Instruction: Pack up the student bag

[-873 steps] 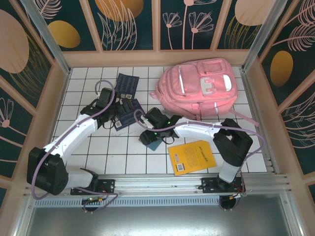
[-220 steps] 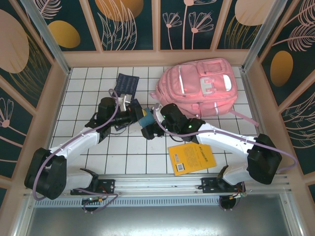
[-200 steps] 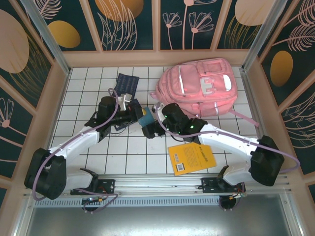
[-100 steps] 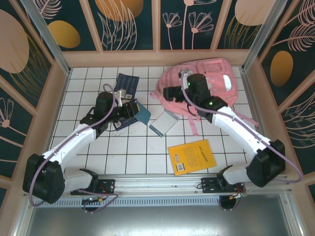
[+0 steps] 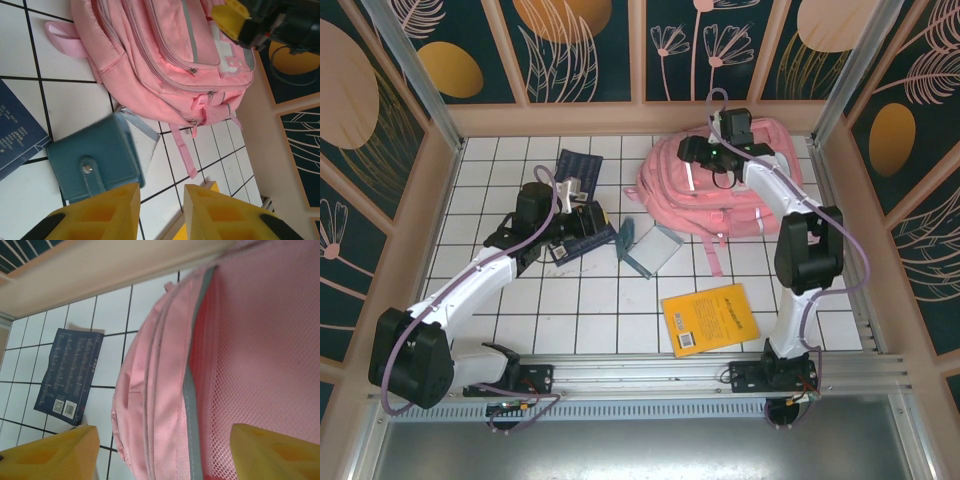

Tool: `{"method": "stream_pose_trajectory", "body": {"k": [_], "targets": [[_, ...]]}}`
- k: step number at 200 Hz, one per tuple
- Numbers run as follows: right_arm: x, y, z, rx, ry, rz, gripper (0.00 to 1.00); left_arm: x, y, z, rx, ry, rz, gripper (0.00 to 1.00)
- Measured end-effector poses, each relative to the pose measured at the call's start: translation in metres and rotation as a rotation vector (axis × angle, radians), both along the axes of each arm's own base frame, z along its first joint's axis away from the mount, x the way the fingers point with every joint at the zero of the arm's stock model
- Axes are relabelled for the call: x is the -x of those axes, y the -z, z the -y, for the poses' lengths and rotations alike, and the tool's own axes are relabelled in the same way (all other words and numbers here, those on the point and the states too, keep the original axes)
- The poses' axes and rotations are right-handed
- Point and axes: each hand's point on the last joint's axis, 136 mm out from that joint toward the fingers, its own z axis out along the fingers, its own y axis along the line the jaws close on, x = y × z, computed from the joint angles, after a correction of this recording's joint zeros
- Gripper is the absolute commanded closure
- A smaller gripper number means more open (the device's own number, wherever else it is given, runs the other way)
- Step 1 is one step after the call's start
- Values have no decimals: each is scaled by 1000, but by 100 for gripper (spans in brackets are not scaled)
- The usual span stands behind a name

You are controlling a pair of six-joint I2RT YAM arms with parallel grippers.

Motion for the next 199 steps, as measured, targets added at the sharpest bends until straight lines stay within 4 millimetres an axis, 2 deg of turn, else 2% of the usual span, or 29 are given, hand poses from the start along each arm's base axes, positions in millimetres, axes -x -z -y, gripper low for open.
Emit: {"method": "stream_pose_trajectory", "body": {"k": [37, 66, 83, 108, 123, 135, 151, 177, 189, 199], "targets": [[-4, 22, 1, 13, 1, -52, 38, 1, 0, 1, 3, 4, -1, 68], [-5, 30, 4, 9, -3, -67, 45, 1, 2, 1, 3, 6, -4, 66], [-5, 31, 3, 3, -13, -72, 48, 0, 8, 1, -6, 4, -17, 58], [-4, 32, 3, 69, 1, -42, 46, -3, 26, -2, -38, -26, -70, 40], [11, 28, -1, 142, 10, -12, 44, -3, 33, -3, -36, -45, -102, 37], [27, 17, -6, 199, 17, 24, 44, -1, 41, -3, -17, -60, -130, 33], [54, -8, -18, 229, -2, 88, 45, 3, 59, -1, 13, -80, -185, 33], [92, -49, -35, 152, -71, 171, 50, 4, 95, 3, 48, -106, -284, 33], [102, -52, -41, 106, -109, 174, 51, 3, 106, 5, 71, -121, -315, 33], [109, -42, -46, 78, -141, 152, 53, 2, 112, 5, 85, -133, -329, 33]]}}
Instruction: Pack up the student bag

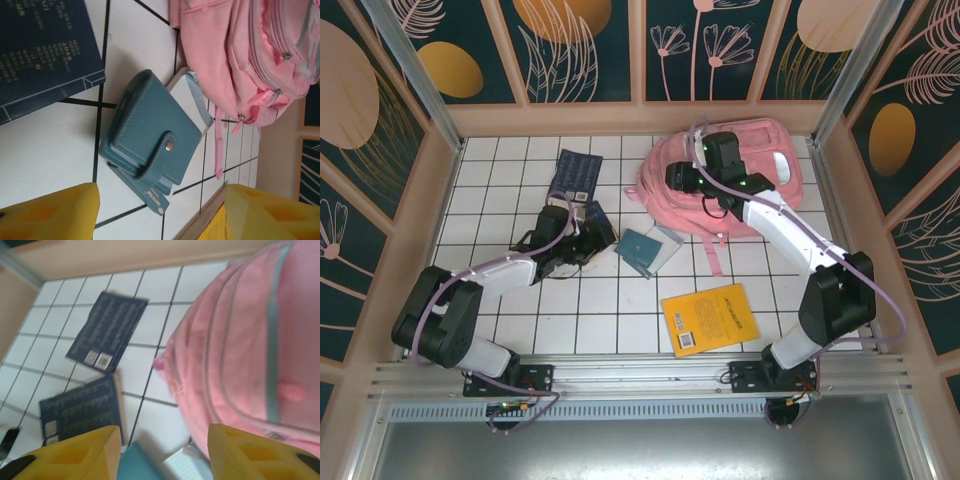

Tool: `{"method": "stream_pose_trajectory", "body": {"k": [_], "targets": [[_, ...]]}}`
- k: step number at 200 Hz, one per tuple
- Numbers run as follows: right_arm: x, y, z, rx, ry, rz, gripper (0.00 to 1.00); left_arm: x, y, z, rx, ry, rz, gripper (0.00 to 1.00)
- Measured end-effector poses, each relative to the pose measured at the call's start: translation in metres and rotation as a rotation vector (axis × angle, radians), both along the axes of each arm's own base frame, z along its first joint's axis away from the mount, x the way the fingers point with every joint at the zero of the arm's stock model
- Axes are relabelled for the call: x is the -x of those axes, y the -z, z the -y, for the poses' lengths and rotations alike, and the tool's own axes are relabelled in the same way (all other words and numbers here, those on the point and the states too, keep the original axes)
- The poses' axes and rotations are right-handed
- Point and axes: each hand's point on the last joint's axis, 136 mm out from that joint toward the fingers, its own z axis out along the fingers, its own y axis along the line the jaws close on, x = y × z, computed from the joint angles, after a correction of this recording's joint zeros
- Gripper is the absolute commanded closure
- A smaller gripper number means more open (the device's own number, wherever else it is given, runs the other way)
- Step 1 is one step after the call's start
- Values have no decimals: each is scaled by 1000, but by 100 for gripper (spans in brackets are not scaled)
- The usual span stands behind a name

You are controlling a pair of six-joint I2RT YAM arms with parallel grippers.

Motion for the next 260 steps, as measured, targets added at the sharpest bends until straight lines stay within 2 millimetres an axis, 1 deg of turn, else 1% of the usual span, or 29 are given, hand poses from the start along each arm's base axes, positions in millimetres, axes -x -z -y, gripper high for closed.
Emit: {"method": "stream_pose_trajectory", "body": {"k": [10, 23, 36, 40, 46, 59, 82, 113, 118, 124, 150, 214, 223, 228, 234, 260], "targets": [[9, 18, -6, -14, -30, -49, 55, -2, 2, 2, 16, -11, -4, 34], [22, 50, -13, -12, -65, -133, 55, -6, 2, 5, 35, -19, 1, 34], [33, 77, -17, -8, -89, -208, 56, -9, 5, 9, 46, -21, 0, 34], [35, 83, -19, -8, -94, -226, 59, -9, 6, 10, 48, -20, -2, 34], [39, 92, -21, -6, -103, -252, 61, -9, 9, 12, 49, -19, -6, 34], [42, 105, -25, -11, -114, -289, 66, -8, 17, 17, 48, -13, -23, 35], [41, 116, -32, -30, -125, -313, 67, -3, 35, 22, 33, -3, -65, 35], [43, 133, -43, -22, -146, -340, 69, -1, 45, 20, 17, -13, -79, 35], [44, 136, -44, -19, -149, -346, 70, -2, 45, 20, 16, -15, -77, 35], [45, 140, -46, -16, -153, -351, 73, -2, 46, 20, 16, -16, -76, 35], [48, 152, -50, -6, -158, -373, 74, -5, 49, 21, 20, -17, -69, 35], [47, 168, -51, 5, -156, -396, 77, -12, 46, 33, 95, 10, -42, 36], [47, 172, -50, 8, -156, -403, 78, -13, 46, 34, 104, 12, -39, 37], [48, 173, -51, 10, -157, -407, 81, -13, 46, 35, 107, 12, -39, 38], [48, 176, -51, 13, -158, -412, 82, -13, 46, 35, 112, 14, -39, 39], [54, 183, -57, 21, -174, -426, 83, -14, 47, 37, 128, 15, -44, 45]]}}
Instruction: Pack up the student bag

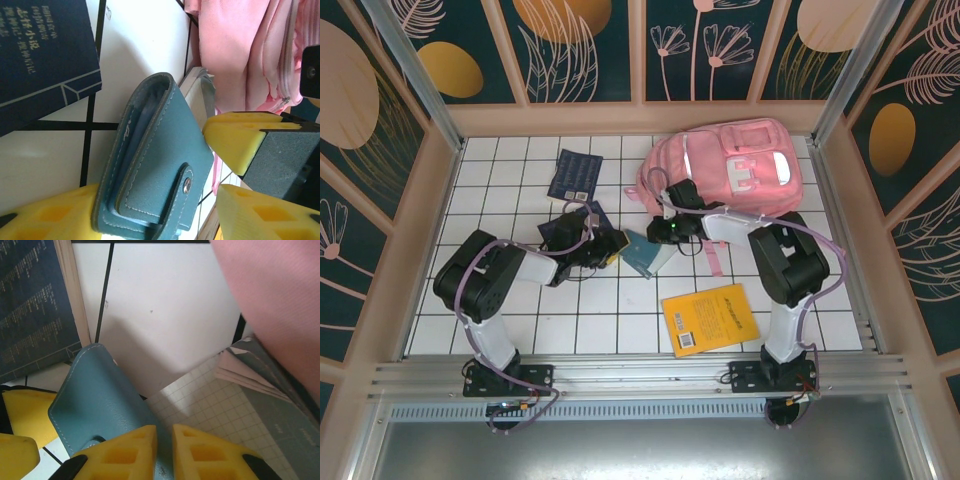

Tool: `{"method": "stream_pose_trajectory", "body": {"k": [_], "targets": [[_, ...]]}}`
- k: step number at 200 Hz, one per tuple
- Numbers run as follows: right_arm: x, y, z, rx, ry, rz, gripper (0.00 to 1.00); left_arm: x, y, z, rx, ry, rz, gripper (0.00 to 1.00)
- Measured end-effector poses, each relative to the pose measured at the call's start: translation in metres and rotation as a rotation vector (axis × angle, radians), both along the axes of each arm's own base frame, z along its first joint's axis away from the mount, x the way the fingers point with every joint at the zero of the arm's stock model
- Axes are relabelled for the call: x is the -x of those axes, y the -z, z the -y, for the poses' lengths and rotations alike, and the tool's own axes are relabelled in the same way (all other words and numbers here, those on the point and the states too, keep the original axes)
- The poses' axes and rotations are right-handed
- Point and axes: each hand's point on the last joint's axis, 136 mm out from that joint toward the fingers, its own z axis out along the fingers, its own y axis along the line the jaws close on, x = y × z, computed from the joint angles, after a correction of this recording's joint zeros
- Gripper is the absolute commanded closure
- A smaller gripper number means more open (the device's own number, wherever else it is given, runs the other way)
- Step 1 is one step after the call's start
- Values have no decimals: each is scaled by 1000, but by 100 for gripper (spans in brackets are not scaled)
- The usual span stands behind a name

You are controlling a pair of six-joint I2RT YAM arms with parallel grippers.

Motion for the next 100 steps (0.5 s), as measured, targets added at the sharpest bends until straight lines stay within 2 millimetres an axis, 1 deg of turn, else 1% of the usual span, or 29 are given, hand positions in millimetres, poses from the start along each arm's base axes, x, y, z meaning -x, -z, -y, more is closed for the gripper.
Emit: {"method": "stream_pose_trajectory", "body": {"k": [49, 80, 100], "targets": [[9, 3, -11, 0, -32, -6, 84, 2, 0, 3, 11, 4, -8, 58], [11, 5, -13, 2, -38, -8, 85, 1, -1, 4, 13, 3, -4, 84], [11, 5, -13, 4, -37, -7, 86, 0, -1, 4, 15, 0, -7, 95]]}}
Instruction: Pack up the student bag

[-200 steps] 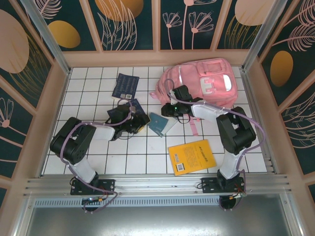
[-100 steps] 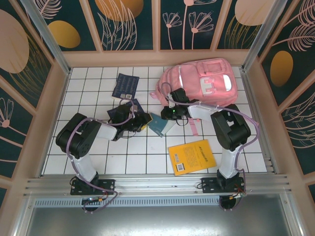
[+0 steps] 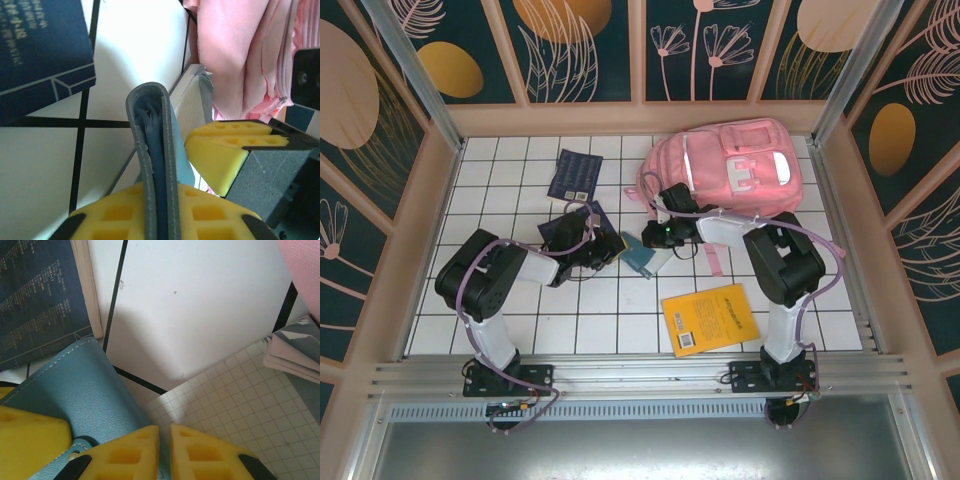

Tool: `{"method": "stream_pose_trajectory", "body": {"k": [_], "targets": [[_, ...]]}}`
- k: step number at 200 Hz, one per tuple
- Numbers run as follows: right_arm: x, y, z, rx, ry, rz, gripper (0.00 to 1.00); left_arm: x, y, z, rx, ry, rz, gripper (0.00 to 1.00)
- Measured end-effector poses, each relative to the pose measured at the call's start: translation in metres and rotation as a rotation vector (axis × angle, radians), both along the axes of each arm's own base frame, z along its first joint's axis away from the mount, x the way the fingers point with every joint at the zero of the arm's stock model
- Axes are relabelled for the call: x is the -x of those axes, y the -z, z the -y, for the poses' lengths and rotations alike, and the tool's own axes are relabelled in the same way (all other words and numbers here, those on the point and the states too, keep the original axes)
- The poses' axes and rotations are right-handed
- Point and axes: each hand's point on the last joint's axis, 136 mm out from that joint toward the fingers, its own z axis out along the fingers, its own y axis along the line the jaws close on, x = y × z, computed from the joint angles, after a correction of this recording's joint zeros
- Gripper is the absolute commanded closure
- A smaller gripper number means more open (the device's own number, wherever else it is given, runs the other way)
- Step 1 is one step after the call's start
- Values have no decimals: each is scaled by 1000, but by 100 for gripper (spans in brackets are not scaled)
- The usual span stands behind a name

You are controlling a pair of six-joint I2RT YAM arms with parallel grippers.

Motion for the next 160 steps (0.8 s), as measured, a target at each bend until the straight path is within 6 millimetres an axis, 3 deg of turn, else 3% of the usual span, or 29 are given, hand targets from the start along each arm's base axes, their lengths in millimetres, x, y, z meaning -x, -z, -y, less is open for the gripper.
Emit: {"method": "stream_pose_trajectory", "body": {"k": [26, 45, 60, 83, 97, 114, 139, 160], "targets": [[0, -4, 2, 12, 2, 14, 80, 1, -5, -2, -11, 0, 9, 100], [-1, -21, 6, 15, 9, 46, 74, 0, -25, -4, -23, -6, 53, 100], [-5, -50, 9, -8, 18, 100, 69, -2, -50, -5, -19, -9, 115, 100], [-26, -113, 19, -69, 64, 222, 56, -7, -91, -4, -6, -5, 205, 99], [-51, -152, 39, -102, 131, 301, 56, -8, -113, -3, 7, 1, 247, 97], [-84, -184, 71, -115, 227, 371, 57, -6, -130, -3, 13, 14, 271, 95], [-118, -198, 112, -98, 333, 390, 57, 1, -149, -4, -9, 40, 290, 92], [-137, -189, 119, -79, 353, 363, 57, 6, -166, -7, -40, 68, 325, 91]]}}
